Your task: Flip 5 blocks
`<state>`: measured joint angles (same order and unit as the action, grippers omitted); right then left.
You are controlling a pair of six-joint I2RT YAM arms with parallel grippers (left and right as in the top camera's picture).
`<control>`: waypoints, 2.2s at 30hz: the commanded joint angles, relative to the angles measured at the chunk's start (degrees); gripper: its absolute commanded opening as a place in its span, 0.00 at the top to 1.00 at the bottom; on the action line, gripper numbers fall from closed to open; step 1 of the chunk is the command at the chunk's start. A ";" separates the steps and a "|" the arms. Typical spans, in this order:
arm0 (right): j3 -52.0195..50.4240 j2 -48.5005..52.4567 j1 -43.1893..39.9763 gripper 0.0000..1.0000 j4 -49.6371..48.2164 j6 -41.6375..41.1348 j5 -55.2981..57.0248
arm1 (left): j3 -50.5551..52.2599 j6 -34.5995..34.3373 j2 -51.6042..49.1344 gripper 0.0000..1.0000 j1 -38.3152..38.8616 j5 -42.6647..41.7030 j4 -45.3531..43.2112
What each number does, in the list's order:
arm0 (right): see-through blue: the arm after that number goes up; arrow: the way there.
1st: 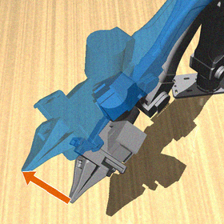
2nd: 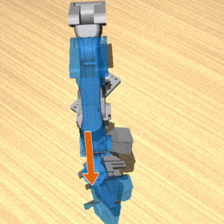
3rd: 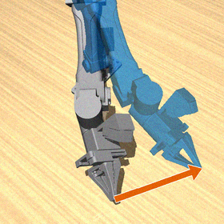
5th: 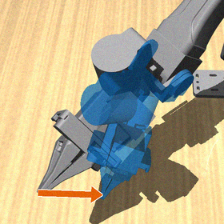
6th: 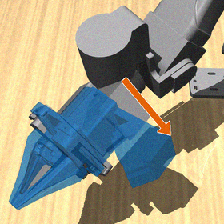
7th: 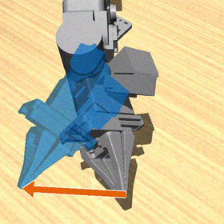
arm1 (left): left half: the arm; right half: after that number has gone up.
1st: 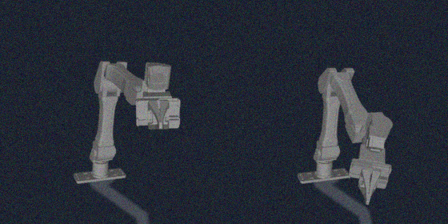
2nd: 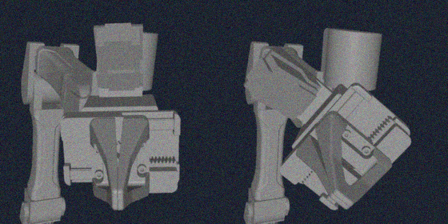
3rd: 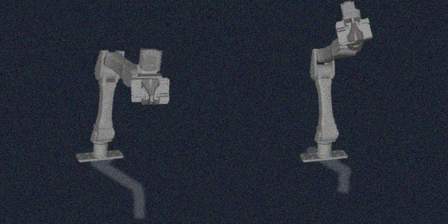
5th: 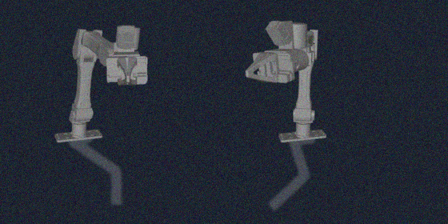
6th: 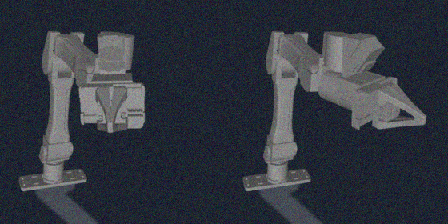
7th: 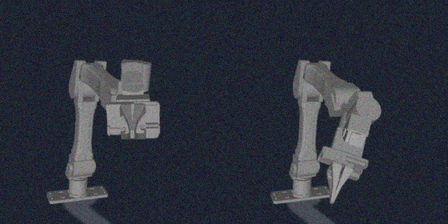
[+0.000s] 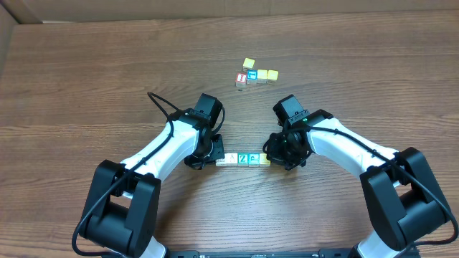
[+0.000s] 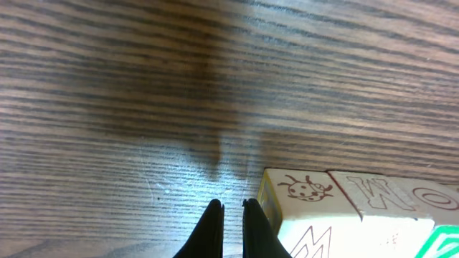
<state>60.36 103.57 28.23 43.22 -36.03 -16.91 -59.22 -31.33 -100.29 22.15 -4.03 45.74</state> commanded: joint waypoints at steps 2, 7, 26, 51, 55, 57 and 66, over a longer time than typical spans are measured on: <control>-0.35 0.04 0.33 0.96 0.02 -0.24 0.76 | 0.35 1.40 0.20 0.96 0.33 0.90 0.55; -0.35 0.04 0.33 0.96 0.00 -0.26 0.68 | 0.35 1.55 0.20 0.96 0.35 0.81 0.66; -0.35 0.04 0.33 0.96 0.04 -1.92 -2.60 | 0.35 1.55 0.20 0.96 0.37 -0.09 -1.25; -0.35 0.04 8.26 0.96 -1.38 -20.81 -3.32 | 0.35 5.18 0.20 0.95 0.37 0.17 -5.31; -0.35 0.04 9.77 0.96 -2.27 -22.49 -3.34 | 0.35 5.62 0.20 0.95 0.35 0.15 -6.99; -0.35 0.04 10.38 0.96 -2.86 -22.77 -3.34 | 0.35 5.62 0.20 0.95 0.37 0.15 -7.54; -0.35 0.04 11.41 0.96 -3.98 -26.08 -3.39 | 0.35 5.62 0.20 0.93 0.35 0.00 -9.25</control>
<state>59.22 103.57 38.59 41.91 -59.55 -17.69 -59.20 -26.59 -100.29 21.34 2.28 36.38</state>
